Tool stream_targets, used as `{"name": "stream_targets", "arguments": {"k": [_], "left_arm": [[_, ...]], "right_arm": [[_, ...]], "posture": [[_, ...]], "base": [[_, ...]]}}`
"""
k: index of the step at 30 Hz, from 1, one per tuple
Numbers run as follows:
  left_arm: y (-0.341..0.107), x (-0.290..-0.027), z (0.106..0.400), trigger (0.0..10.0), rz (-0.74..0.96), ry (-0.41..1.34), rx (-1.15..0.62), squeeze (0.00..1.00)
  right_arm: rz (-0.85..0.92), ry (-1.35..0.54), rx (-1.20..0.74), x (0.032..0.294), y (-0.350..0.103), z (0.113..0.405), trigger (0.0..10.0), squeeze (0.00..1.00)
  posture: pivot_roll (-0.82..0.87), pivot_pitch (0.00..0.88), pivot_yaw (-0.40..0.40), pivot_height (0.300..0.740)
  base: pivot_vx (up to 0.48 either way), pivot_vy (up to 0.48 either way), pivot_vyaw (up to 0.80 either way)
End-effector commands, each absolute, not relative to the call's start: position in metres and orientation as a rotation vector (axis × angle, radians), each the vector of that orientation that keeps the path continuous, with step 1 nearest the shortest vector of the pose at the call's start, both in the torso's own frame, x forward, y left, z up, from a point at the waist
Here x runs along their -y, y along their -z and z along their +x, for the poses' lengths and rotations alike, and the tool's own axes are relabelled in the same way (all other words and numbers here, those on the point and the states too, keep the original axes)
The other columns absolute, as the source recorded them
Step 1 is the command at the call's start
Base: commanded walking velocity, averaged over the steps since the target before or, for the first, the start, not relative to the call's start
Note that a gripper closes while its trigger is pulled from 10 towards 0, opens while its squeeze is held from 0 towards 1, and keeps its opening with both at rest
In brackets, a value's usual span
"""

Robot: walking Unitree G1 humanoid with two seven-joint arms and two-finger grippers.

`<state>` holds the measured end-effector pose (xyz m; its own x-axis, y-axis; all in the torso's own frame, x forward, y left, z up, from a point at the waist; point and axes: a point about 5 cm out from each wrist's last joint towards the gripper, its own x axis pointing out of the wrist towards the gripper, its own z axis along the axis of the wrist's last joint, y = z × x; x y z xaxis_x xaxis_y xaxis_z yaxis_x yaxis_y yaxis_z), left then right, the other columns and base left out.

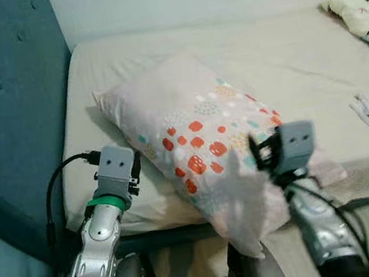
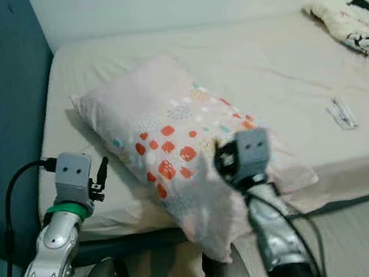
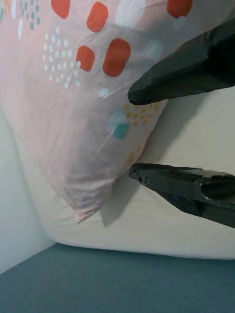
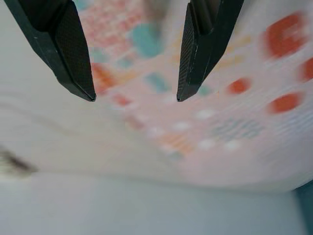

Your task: Clean up the room

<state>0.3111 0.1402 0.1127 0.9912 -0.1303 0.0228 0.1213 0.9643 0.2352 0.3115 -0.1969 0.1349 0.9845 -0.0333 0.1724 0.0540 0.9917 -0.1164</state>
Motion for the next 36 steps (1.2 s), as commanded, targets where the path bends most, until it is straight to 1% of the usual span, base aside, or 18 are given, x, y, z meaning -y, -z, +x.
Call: {"name": "stream_targets", "arguments": {"k": [1, 4, 7, 9, 15, 17, 18, 19, 20, 21, 23, 25, 27, 30, 32, 34, 35, 36], "left_arm": [[-0.110, -0.139, 0.310, 10.0, 0.242, 0.142, 0.030, 0.00], [-0.110, -0.138, 0.309, 10.0, 0.240, 0.147, 0.029, 0.00], [-0.110, -0.138, 0.309, 10.0, 0.239, 0.148, 0.029, 0.00], [-0.111, -0.137, 0.308, 10.0, 0.234, 0.156, 0.026, 0.00], [-0.114, -0.138, 0.307, 10.0, 0.157, 0.164, -0.007, 0.00], [-0.114, -0.138, 0.307, 10.0, 0.145, 0.172, -0.016, 0.00], [-0.116, -0.141, 0.306, 10.0, 0.146, 0.180, -0.017, 0.00], [-0.116, -0.141, 0.306, 10.0, 0.146, 0.180, -0.017, 0.00], [-0.117, -0.143, 0.305, 10.0, 0.147, 0.181, -0.017, 0.00], [-0.117, -0.143, 0.305, 10.0, 0.147, 0.181, -0.017, 0.00], [-0.118, -0.147, 0.302, 10.0, 0.159, 0.193, -0.030, 0.00], [-0.118, -0.147, 0.302, 10.0, 0.159, 0.193, -0.030, 0.00], [-0.115, -0.155, 0.298, 10.0, 0.210, 0.229, -0.070, 0.00], [-0.114, -0.157, 0.296, 10.0, 0.227, 0.240, -0.086, 0.00], [-0.113, -0.161, 0.295, 10.0, 0.246, 0.258, -0.107, 0.00], [-0.115, -0.167, 0.293, 10.0, 0.269, 0.278, -0.129, 0.00], [-0.115, -0.167, 0.293, 10.0, 0.269, 0.278, -0.129, 0.00], [-0.116, -0.169, 0.292, 10.0, 0.276, 0.280, -0.138, 0.00]], "right_arm": [[-0.157, 0.085, 0.198, 0.210, -0.143, 0.309, 10.0, 0.00], [-0.177, 0.140, 0.195, 0.234, -0.147, 0.303, 10.0, 0.00], [-0.174, 0.154, 0.181, 0.240, -0.144, 0.301, 10.0, 0.00], [-0.108, 0.176, 0.125, 0.251, -0.133, 0.300, 10.0, 0.00], [-0.043, 0.120, 0.001, 0.255, -0.109, 0.313, 10.0, 0.00], [-0.071, 0.107, -0.035, 0.256, -0.104, 0.317, 10.0, 0.00], [-0.216, 0.163, -0.122, 0.273, -0.099, 0.318, 10.0, 0.00], [-0.216, 0.163, -0.122, 0.273, -0.099, 0.318, 10.0, 0.00], [-0.278, 0.196, -0.152, 0.281, -0.098, 0.317, 10.0, 0.00], [-0.278, 0.196, -0.152, 0.281, -0.098, 0.317, 10.0, 0.00], [-0.360, 0.292, -0.235, 0.306, -0.094, 0.309, 10.0, 0.00], [-0.360, 0.292, -0.235, 0.306, -0.094, 0.309, 10.0, 0.00], [-0.398, 0.339, -0.304, 0.321, -0.087, 0.302, 10.0, 0.00], [-0.417, 0.341, -0.322, 0.324, -0.084, 0.301, 10.0, 0.00], [-0.376, 0.318, -0.375, 0.318, -0.074, 0.302, 10.0, 0.00], [-0.159, 0.196, -0.478, 0.286, -0.052, 0.309, 10.0, 0.00], [-0.159, 0.196, -0.478, 0.286, -0.052, 0.309, 10.0, 0.00], [-0.047, 0.104, -0.497, 0.263, -0.046, 0.316, 10.0, 0.00]], "posture": [[0.02, 0.046, 0.020, 0.595], [0.01, 0.055, 0.028, 0.595], [0.01, 0.056, 0.030, 0.595], [0.00, 0.067, 0.042, 0.595], [0.00, 0.118, 0.081, 0.595], [0.00, 0.129, 0.088, 0.595], [0.02, 0.144, 0.087, 0.595], [0.02, 0.144, 0.087, 0.595], [0.02, 0.144, 0.087, 0.595], [0.02, 0.144, 0.087, 0.595], [0.03, 0.160, 0.093, 0.595], [0.03, 0.160, 0.093, 0.595], [0.05, 0.170, 0.103, 0.595], [0.05, 0.170, 0.103, 0.595], [0.07, 0.171, 0.105, 0.595], [0.08, 0.171, 0.108, 0.595], [0.08, 0.171, 0.108, 0.595], [0.08, 0.172, 0.109, 0.595]], "base": [[0.000, 0.000, 0.00], [0.000, 0.000, 0.00], [0.000, 0.000, 0.00], [0.000, 0.000, 0.00], [0.000, 0.000, 0.00], [0.000, 0.000, 0.00], [0.000, 0.000, 0.00], [0.000, 0.000, 0.00], [0.000, 0.000, 0.00], [0.000, 0.000, 0.00], [0.000, 0.000, 0.00], [0.000, 0.000, 0.00], [0.000, 0.000, 0.00], [0.000, 0.000, 0.00], [0.000, 0.000, 0.00], [0.000, 0.000, 0.00], [0.000, 0.000, 0.00], [0.000, 0.000, 0.00]]}}
